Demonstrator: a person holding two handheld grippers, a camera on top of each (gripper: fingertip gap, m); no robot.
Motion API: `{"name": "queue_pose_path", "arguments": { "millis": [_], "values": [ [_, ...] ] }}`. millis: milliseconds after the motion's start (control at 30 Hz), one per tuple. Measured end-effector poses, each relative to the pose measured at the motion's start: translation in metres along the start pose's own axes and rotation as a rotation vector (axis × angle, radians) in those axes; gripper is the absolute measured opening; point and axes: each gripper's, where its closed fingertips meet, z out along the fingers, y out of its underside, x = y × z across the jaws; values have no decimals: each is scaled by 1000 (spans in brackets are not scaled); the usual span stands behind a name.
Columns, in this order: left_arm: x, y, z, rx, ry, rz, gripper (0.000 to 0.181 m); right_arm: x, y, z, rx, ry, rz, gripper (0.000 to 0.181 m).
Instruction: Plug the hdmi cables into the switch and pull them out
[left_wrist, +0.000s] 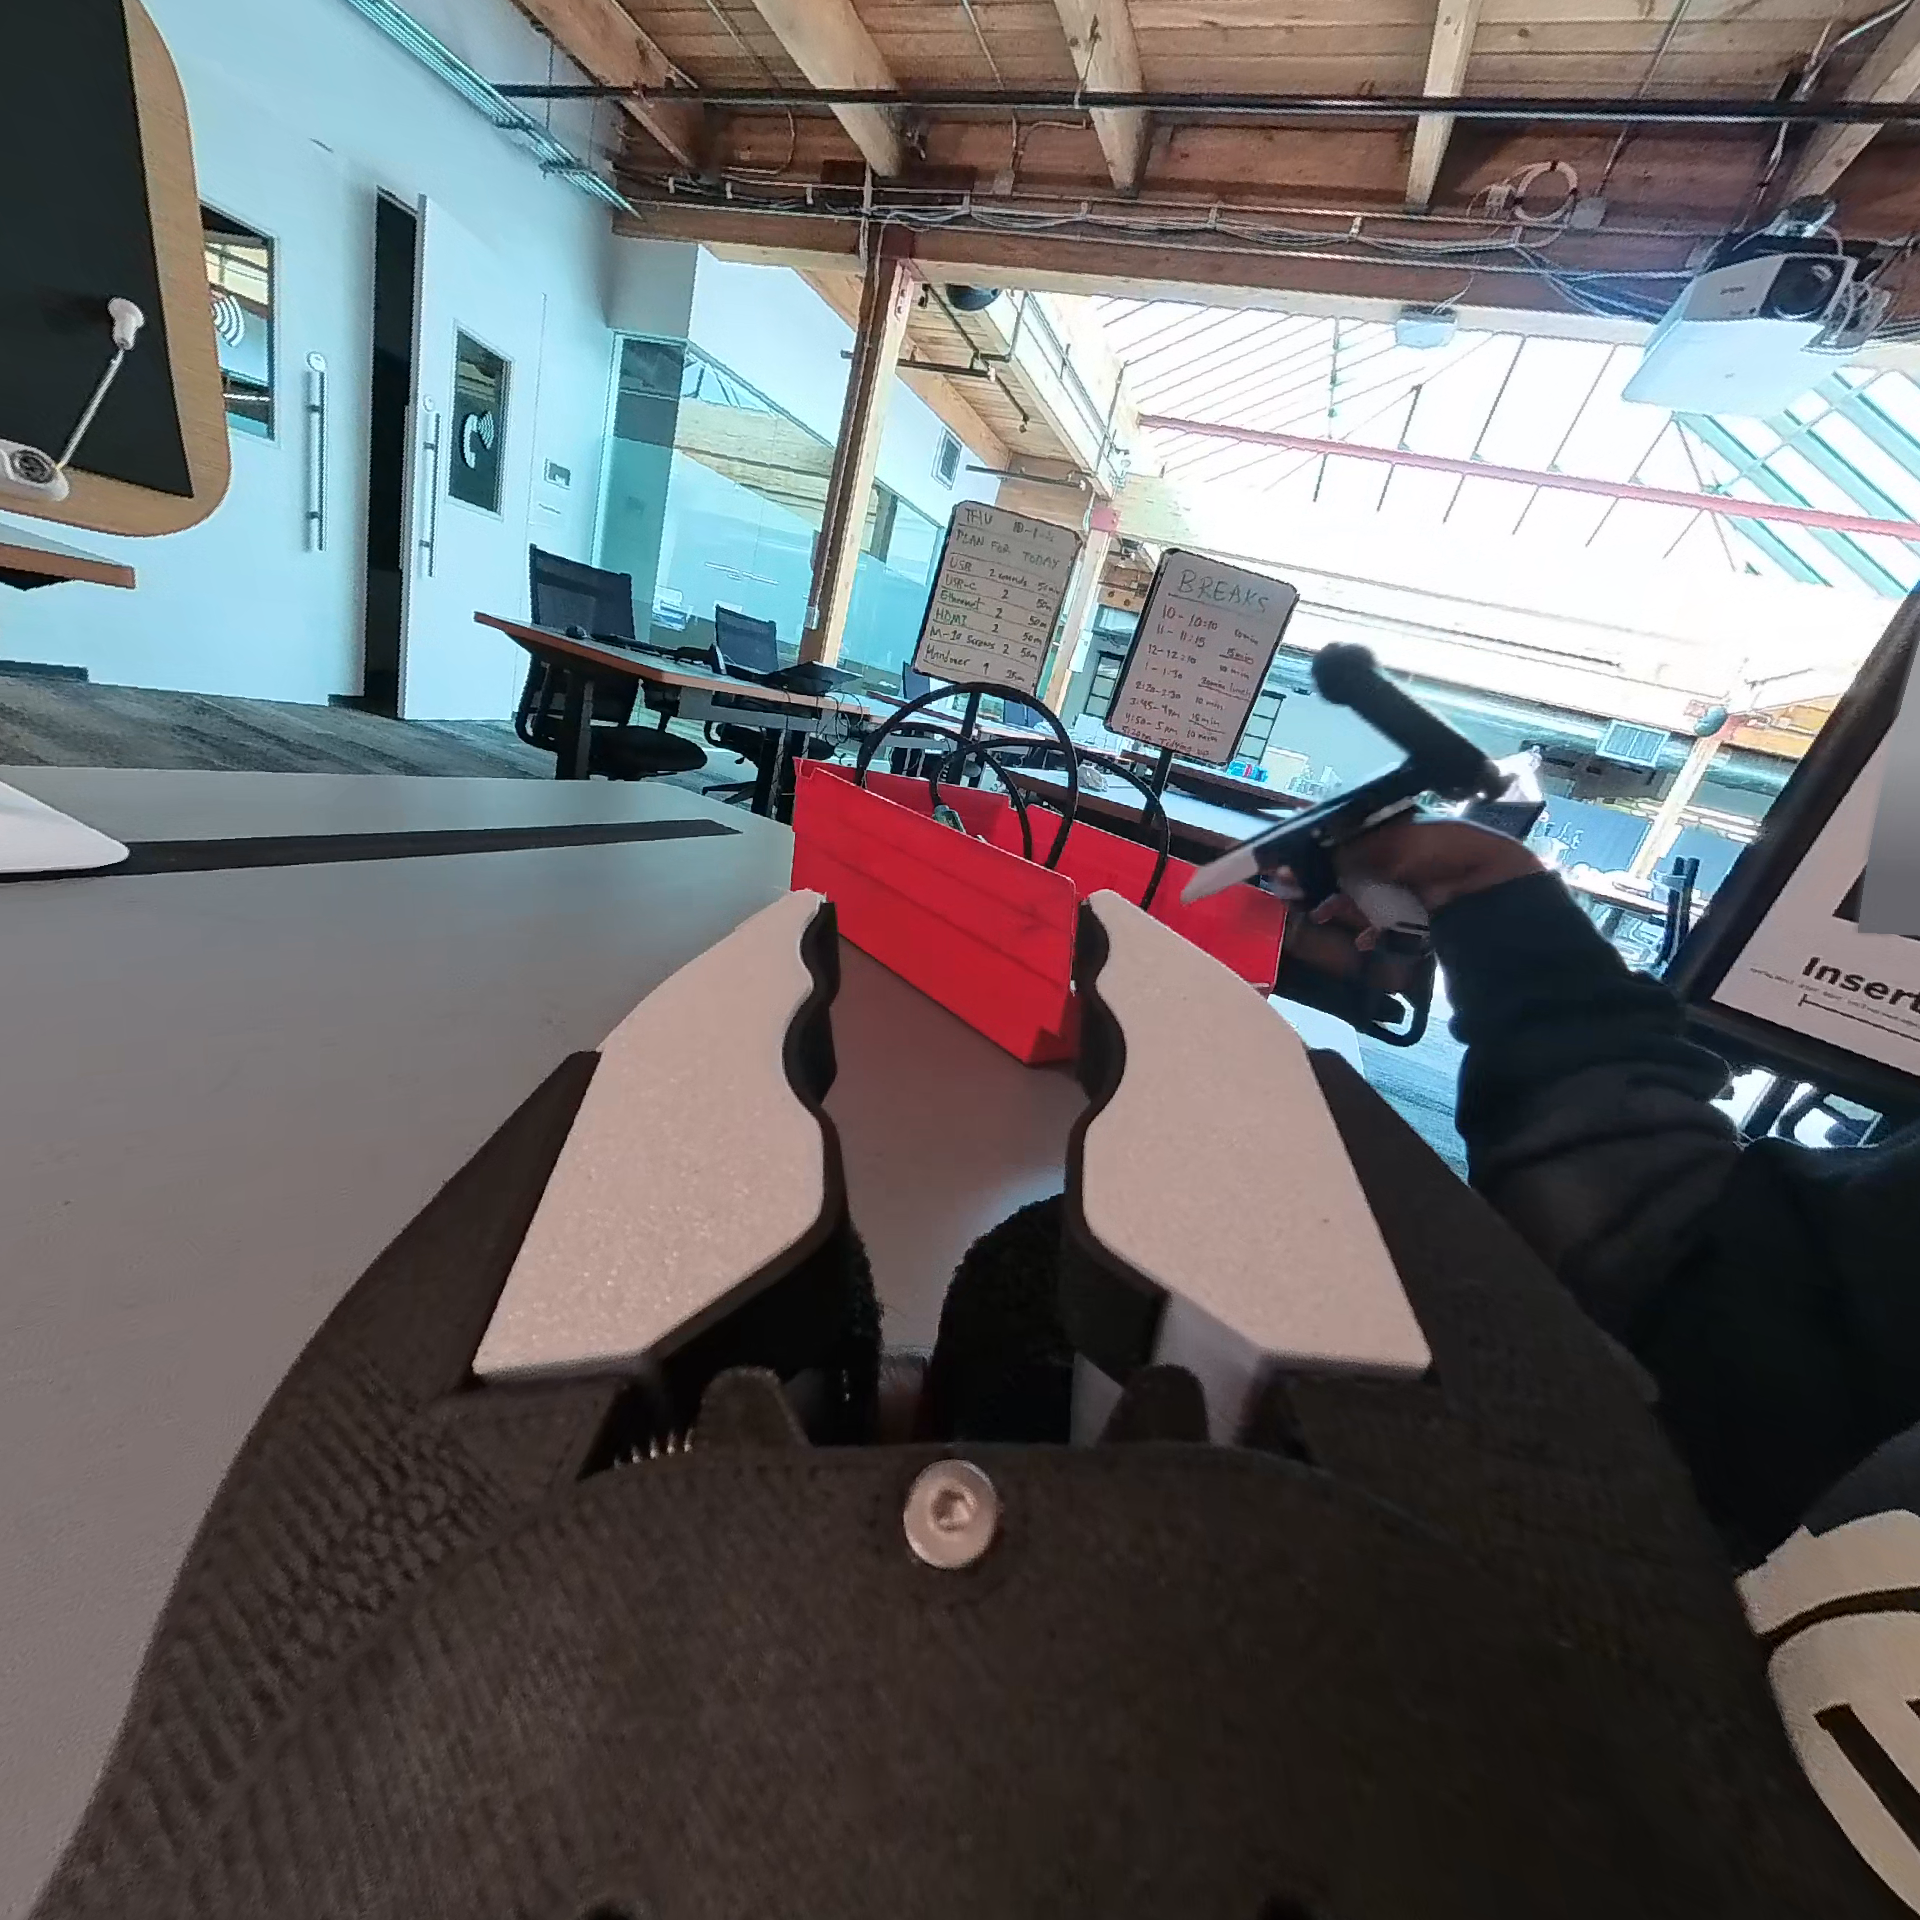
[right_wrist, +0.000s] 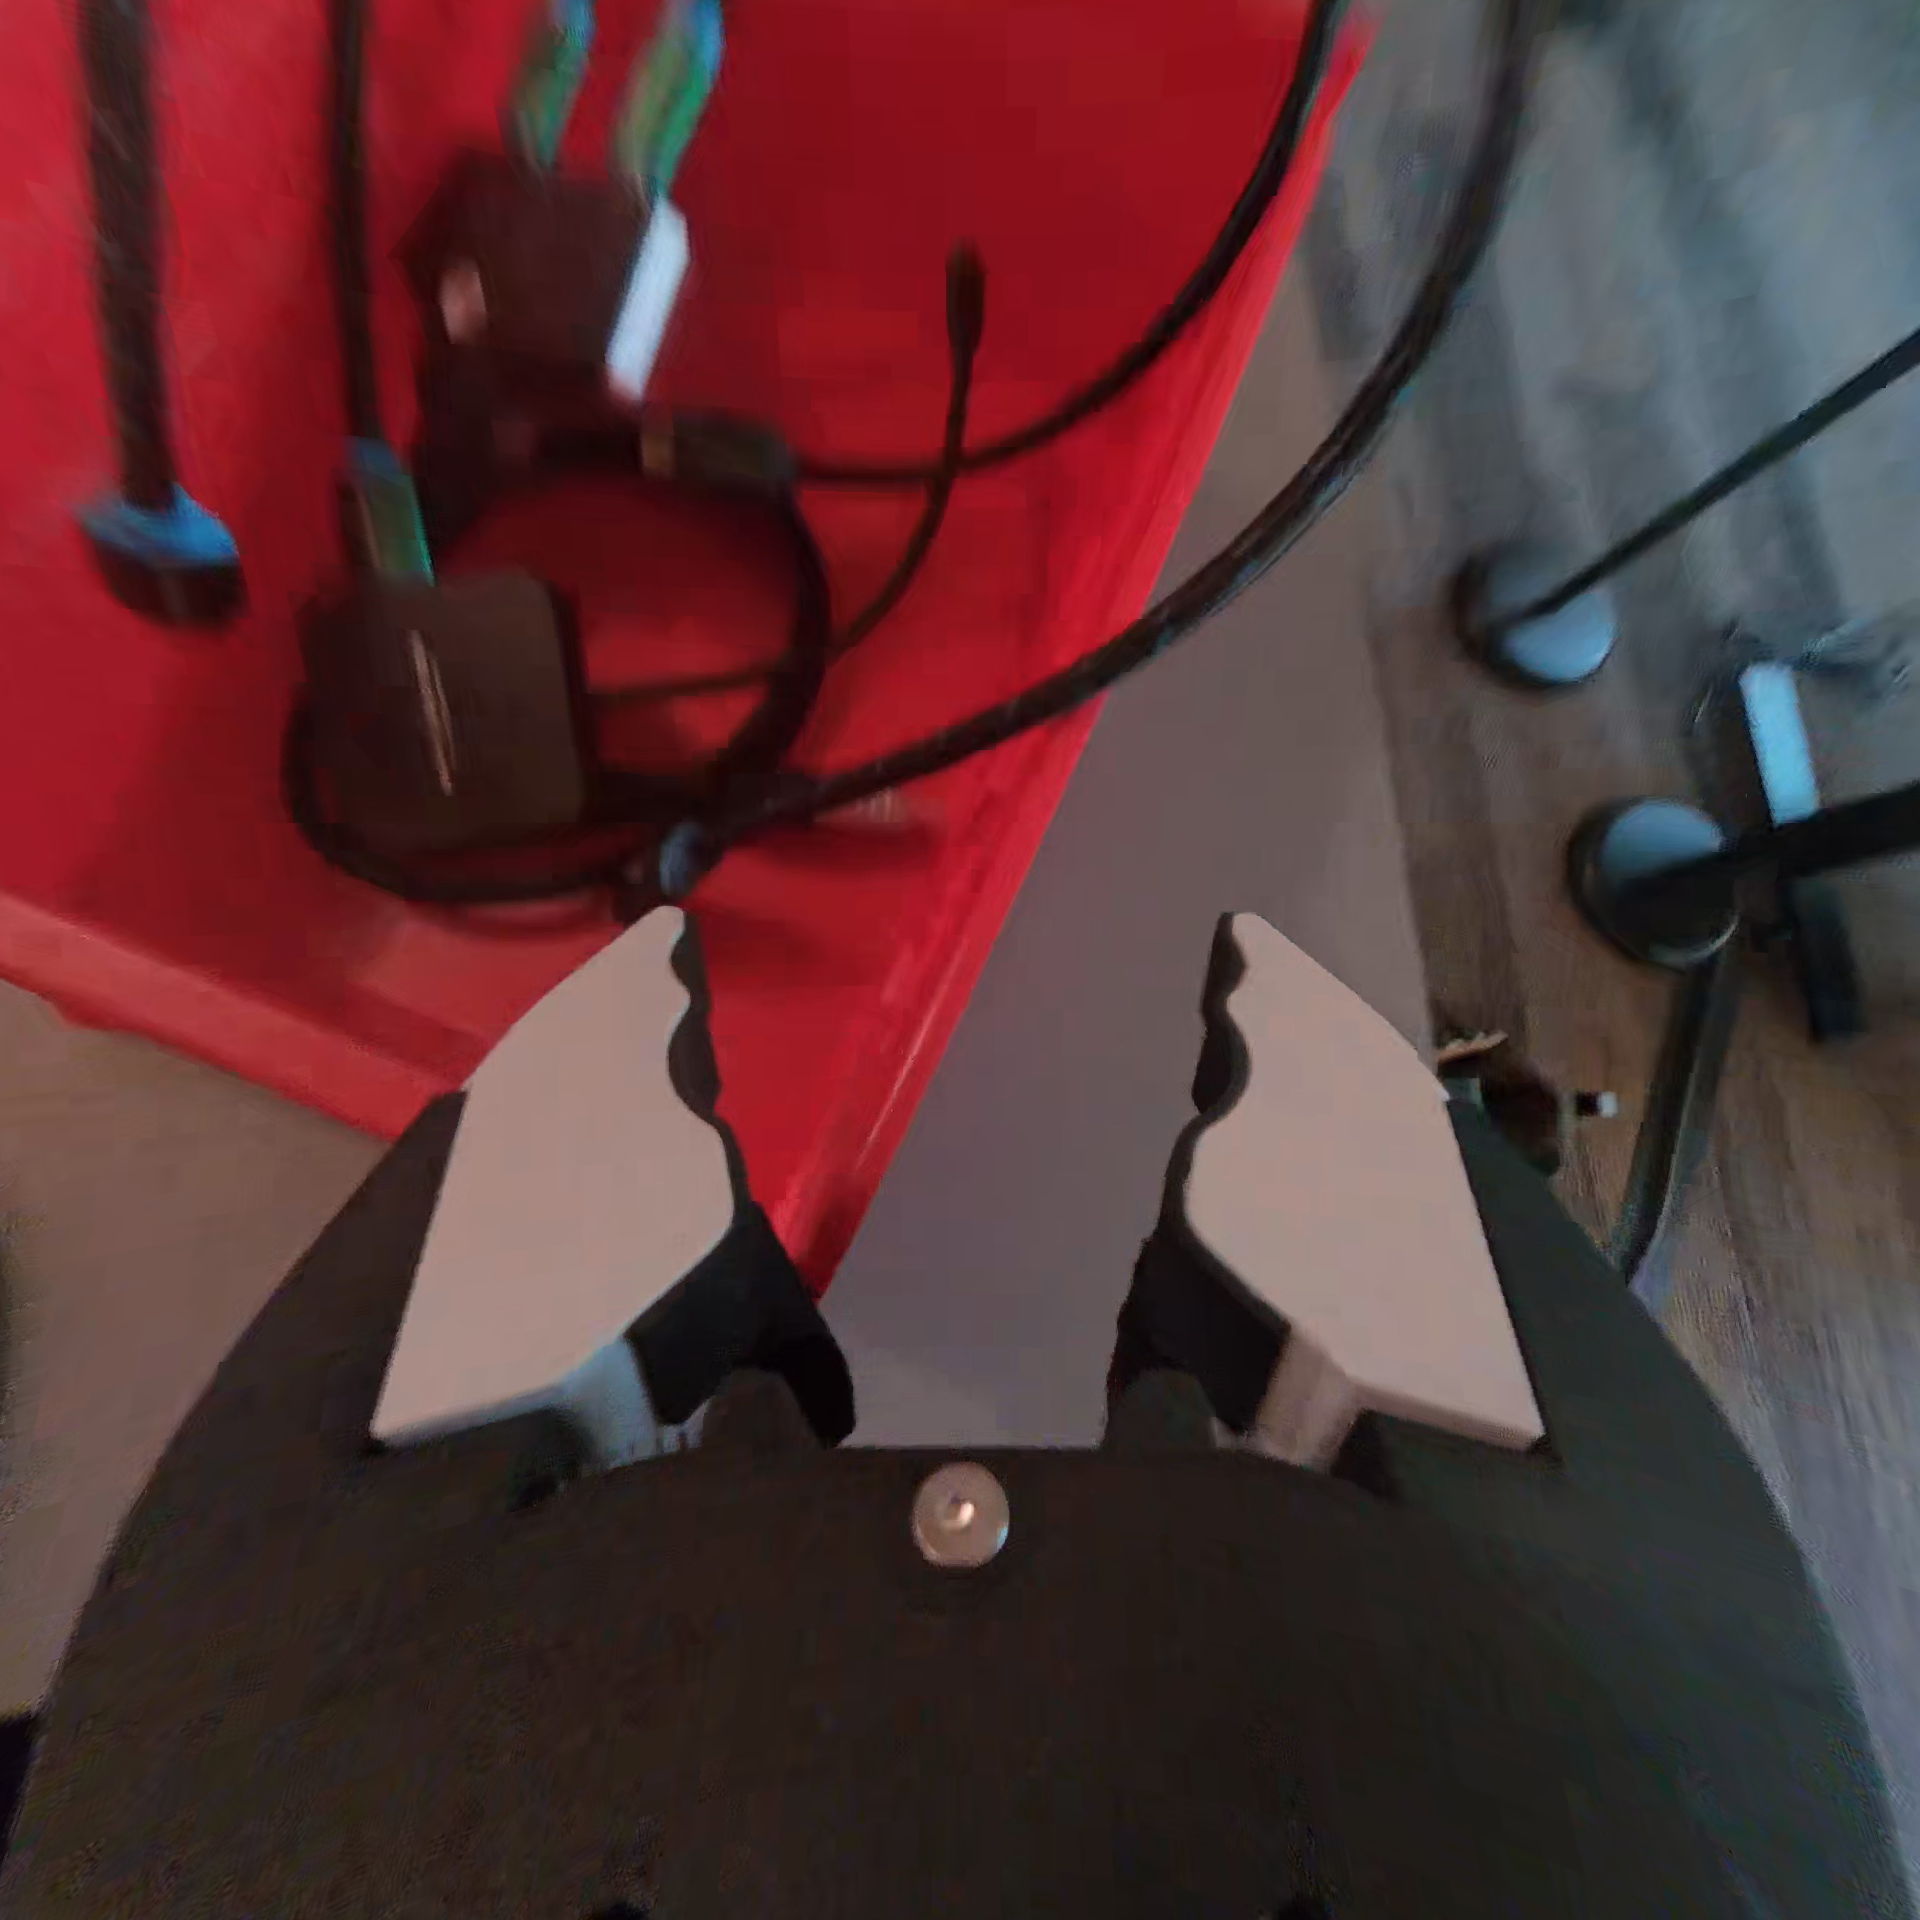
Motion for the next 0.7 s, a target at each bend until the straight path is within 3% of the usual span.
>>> {"name": "queue_pose_path", "arguments": {
  "millis": [100,200,267,367,700],
  "values": [
    [0,0,0,0,-1,-1,42,-29,23,19,-157,-146,-96,58],
    [0,0,0,1,-1,-3,42,-18,22,26,-207,10,-99,49],
    [0,0,0,-2,1,-5,42,-24,17,27,-225,5,-38,40],
    [1,1,1,-6,6,-6,42,-51,7,31,-182,-123,-24,43],
    [2,1,1,-4,11,-6,42,-114,-18,41,-165,-176,-157,50]
  ]
}}
